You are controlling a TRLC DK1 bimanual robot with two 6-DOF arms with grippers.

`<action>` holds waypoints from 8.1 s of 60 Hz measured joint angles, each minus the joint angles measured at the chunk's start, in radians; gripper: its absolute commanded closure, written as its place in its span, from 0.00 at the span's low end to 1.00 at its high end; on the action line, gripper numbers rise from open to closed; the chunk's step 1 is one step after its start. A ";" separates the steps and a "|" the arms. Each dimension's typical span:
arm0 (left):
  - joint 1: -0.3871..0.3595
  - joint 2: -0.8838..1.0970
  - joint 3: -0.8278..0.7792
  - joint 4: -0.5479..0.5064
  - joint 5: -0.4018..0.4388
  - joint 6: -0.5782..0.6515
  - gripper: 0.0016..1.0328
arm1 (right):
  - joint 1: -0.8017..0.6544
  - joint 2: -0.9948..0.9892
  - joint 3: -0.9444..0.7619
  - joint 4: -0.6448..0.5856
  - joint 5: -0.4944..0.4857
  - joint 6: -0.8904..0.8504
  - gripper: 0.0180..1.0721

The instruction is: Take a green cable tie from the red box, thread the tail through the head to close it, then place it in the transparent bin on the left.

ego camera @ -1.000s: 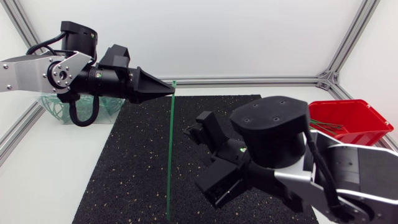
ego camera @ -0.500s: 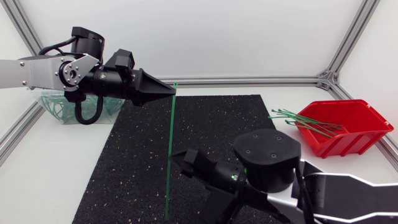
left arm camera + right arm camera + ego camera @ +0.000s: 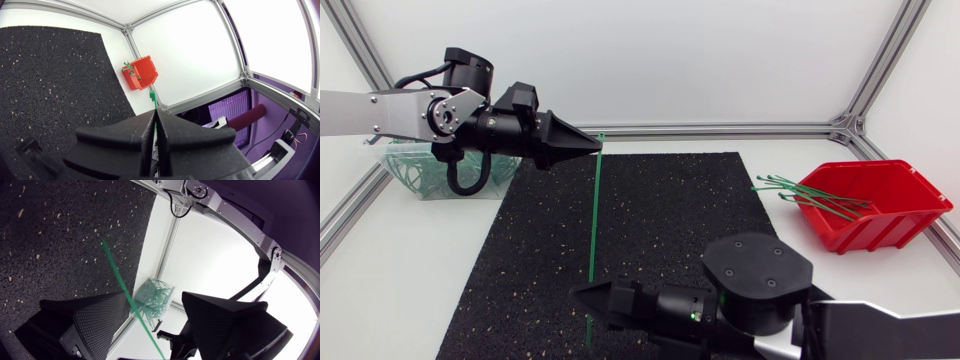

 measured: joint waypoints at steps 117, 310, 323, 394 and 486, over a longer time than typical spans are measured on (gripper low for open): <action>0.021 0.034 0.015 -0.039 0.026 0.000 0.97 | -0.048 0.248 0.002 0.196 -0.051 -0.008 0.83; -0.322 -0.799 -0.644 0.517 -0.546 -0.218 0.97 | -0.389 -0.100 0.769 -1.294 -0.965 2.976 0.95; -0.344 -0.822 -0.668 0.517 -0.588 -0.218 0.97 | -0.409 -0.097 0.769 -1.315 -0.968 2.991 0.95; -0.438 -0.882 -0.688 0.501 -0.731 -0.161 0.97 | -0.435 -0.092 0.761 -1.317 -0.975 2.994 0.95; -0.489 -0.899 -0.688 0.477 -0.789 -0.123 0.97 | -0.444 -0.071 0.752 -1.309 -0.993 2.994 0.95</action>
